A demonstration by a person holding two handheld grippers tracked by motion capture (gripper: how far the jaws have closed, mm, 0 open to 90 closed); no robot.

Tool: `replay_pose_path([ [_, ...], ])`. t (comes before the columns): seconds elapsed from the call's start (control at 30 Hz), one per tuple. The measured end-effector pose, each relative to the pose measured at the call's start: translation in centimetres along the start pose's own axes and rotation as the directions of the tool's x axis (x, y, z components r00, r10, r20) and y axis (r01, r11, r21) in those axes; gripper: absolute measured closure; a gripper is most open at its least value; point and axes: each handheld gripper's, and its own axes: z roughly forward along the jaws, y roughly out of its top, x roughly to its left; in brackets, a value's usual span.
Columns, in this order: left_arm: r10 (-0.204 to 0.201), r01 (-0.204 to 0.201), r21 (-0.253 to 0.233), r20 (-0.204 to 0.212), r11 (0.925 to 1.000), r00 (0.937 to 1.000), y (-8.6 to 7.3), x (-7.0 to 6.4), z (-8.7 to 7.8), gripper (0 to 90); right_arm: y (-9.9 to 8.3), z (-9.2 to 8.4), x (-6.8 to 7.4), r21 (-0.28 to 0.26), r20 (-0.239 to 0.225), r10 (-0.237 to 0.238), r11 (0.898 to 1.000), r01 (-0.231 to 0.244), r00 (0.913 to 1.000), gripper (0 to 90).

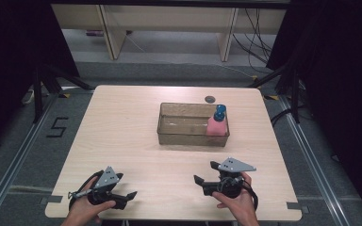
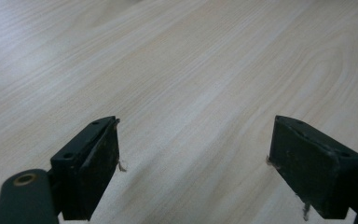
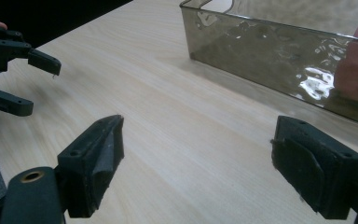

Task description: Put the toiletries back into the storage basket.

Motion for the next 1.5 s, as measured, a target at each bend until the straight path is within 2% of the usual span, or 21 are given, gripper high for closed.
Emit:
replay_pose_path([
  [0.07,-0.013,0.013,0.002,0.011,0.9999,0.9999,0.0,-0.1,0.0,15.4,-0.1,-0.1,0.1,0.003,-0.003,0.016,1.000,-0.016,0.9999,17.4],
  [0.1,-0.016,0.016,0.001,0.012,0.9999,0.9998,0.0,-0.1,0.0,15.4,-0.2,0.0,0.0,-0.012,-0.001,-0.011,1.000,0.011,0.9999,17.4],
  [0.27,-0.016,0.016,0.001,0.013,0.9999,0.9998,0.0,-0.1,0.0,15.4,-0.7,-0.3,0.3,0.005,-0.011,0.026,1.000,-0.026,0.9996,16.9],
  [0.33,-0.015,0.015,0.002,0.013,0.9999,0.9998,0.0,-0.1,0.0,15.4,-0.9,-0.2,0.0,0.004,0.003,-0.008,1.000,0.008,1.0000,16.8],
  [0.37,-0.014,0.014,0.002,0.012,0.9999,0.9998,0.0,-0.1,0.0,15.4,-1.0,-0.4,0.1,0.012,0.005,0.001,1.000,-0.001,1.0000,16.7],
  [0.4,-0.015,0.015,0.001,0.012,0.9999,0.9998,0.0,-0.1,0.0,15.4,-1.2,-0.4,0.2,0.018,-0.017,0.015,1.000,-0.014,0.9998,16.7],
  [0.53,-0.015,0.015,0.002,0.012,0.9999,0.9998,0.0,-0.1,0.0,15.4,-1.5,-0.6,0.4,0.017,-0.008,0.003,1.000,-0.003,1.0000,16.7],
  [0.6,-0.016,0.016,0.000,0.014,0.9999,0.9998,-0.1,-0.1,0.1,15.4,-1.8,-0.5,0.5,0.022,-0.007,0.025,0.999,-0.025,0.9997,16.6],
  [0.67,-0.017,0.017,0.000,0.015,0.9999,0.9997,-0.1,-0.1,0.1,15.4,-1.9,-0.6,0.4,0.019,-0.009,0.003,1.000,-0.003,1.0000,16.6],
  [0.77,-0.016,0.016,0.000,0.014,0.9999,0.9998,-0.1,-0.1,0.1,15.4,-2.2,-0.8,0.6,0.028,-0.019,0.032,0.999,-0.031,0.9993,16.6],
  [0.8,-0.015,0.015,0.000,0.014,0.9999,0.9998,-0.1,-0.1,0.1,15.4,-2.3,-0.8,0.5,0.027,-0.012,0.004,1.000,-0.004,0.9999,16.5],
  [0.83,-0.016,0.016,0.000,0.014,0.9999,0.9998,-0.1,-0.1,0.1,15.4,-2.3,-0.8,0.5,0.027,-0.012,0.004,1.000,-0.004,0.9999,16.5],
  [1.07,-0.016,0.016,0.000,0.014,0.9999,0.9998,-0.1,-0.1,0.1,15.4,-2.6,-1.0,0.9,0.041,-0.021,0.034,0.999,-0.033,0.9992,16.5],
  [1.13,-0.017,0.017,0.000,0.014,0.9999,0.9998,-0.1,-0.1,0.1,15.4,-2.6,-1.1,0.8,0.042,-0.013,0.006,0.999,-0.005,0.9999,16.5],
  [1.17,-0.017,0.017,0.000,0.014,0.9999,0.9998,-0.1,-0.2,0.1,15.4,-2.6,-1.0,0.9,0.047,-0.024,0.019,0.999,-0.018,0.9995,16.5],
  [1.23,-0.018,0.018,0.000,0.014,0.9998,0.9997,-0.1,-0.2,0.1,15.4,-2.6,-1.1,0.8,0.046,-0.013,0.006,0.999,-0.006,0.9999,16.5],
  [1.27,-0.017,0.017,0.000,0.014,0.9999,0.9998,-0.1,-0.2,0.1,15.4,-2.7,-1.0,1.1,0.052,-0.029,0.047,0.998,-0.046,0.9984,16.5],
  [1.37,-0.017,0.017,0.000,0.014,0.9999,0.9998,-0.1,-0.2,0.1,15.4,-2.7,-0.9,1.1,0.049,-0.030,0.047,0.998,-0.046,0.9984,16.5],
  [1.4,-0.018,0.018,0.000,0.014,0.9998,0.9997,-0.1,-0.2,0.1,15.4,-2.7,-0.9,0.9,0.044,-0.022,0.016,0.999,-0.015,0.9996,16.5],
  [1.43,-0.017,0.017,0.000,0.014,0.9999,0.9998,-0.1,-0.2,0.1,15.4,-2.7,-0.9,1.1,0.050,-0.030,0.046,0.998,-0.044,0.9985,16.5],
  [1.5,-0.017,0.017,0.000,0.014,0.9998,0.9997,-0.1,-0.2,0.1,15.4,-2.7,-0.9,1.1,0.051,-0.030,0.043,0.998,-0.042,0.9986,16.4],
])
